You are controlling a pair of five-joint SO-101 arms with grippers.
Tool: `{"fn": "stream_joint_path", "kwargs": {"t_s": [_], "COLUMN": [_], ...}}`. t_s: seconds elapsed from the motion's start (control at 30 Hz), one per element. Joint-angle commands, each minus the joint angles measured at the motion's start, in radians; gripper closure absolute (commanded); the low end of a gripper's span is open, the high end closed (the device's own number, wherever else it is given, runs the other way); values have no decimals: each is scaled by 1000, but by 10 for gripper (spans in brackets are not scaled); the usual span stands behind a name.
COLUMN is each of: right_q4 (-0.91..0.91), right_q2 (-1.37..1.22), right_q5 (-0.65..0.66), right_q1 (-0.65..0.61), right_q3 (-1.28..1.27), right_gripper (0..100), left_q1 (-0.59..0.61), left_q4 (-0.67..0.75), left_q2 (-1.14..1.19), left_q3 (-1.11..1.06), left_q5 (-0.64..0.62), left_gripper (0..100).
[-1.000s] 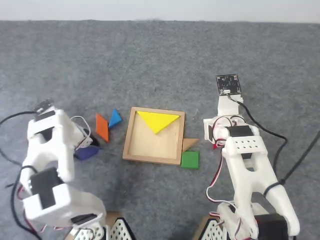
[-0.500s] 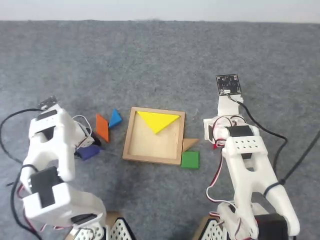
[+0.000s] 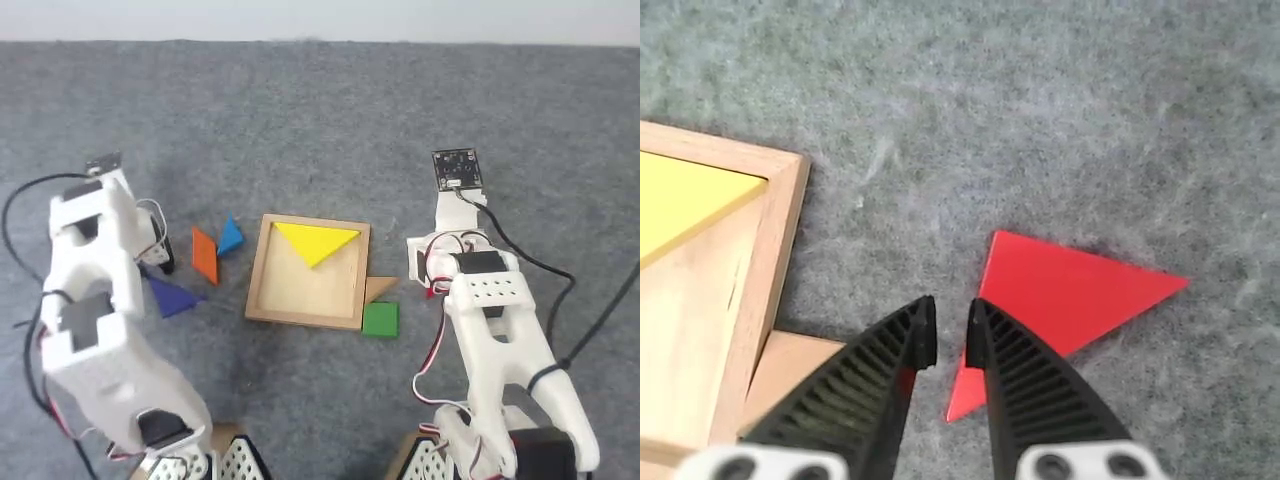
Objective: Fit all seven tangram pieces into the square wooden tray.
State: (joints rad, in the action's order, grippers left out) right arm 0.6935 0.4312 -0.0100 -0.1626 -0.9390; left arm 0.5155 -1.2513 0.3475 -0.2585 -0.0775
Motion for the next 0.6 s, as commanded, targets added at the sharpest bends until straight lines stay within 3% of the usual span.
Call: {"fn": "stream_joint_path", "kwargs": {"t_s": [0.0,0.27,0.43,0.57], "right_q4": [7,7,7,7], "right_q2": [54,54,54,54], "right_q5": [12,12,12,12], "right_q1": [2,2,2,4], "right_q3": [9,9,9,9], "right_gripper": [935,935,935,935], "left_q1": [5,-29,-21,8], "left_q4": [-100,-196,-183,-175], "left_q2": [48,9,-95,-264], "left_q3": [193,265,122,-38], "left_q5": [40,44,-135,-282], "left_gripper": [902,903,893,799]}}
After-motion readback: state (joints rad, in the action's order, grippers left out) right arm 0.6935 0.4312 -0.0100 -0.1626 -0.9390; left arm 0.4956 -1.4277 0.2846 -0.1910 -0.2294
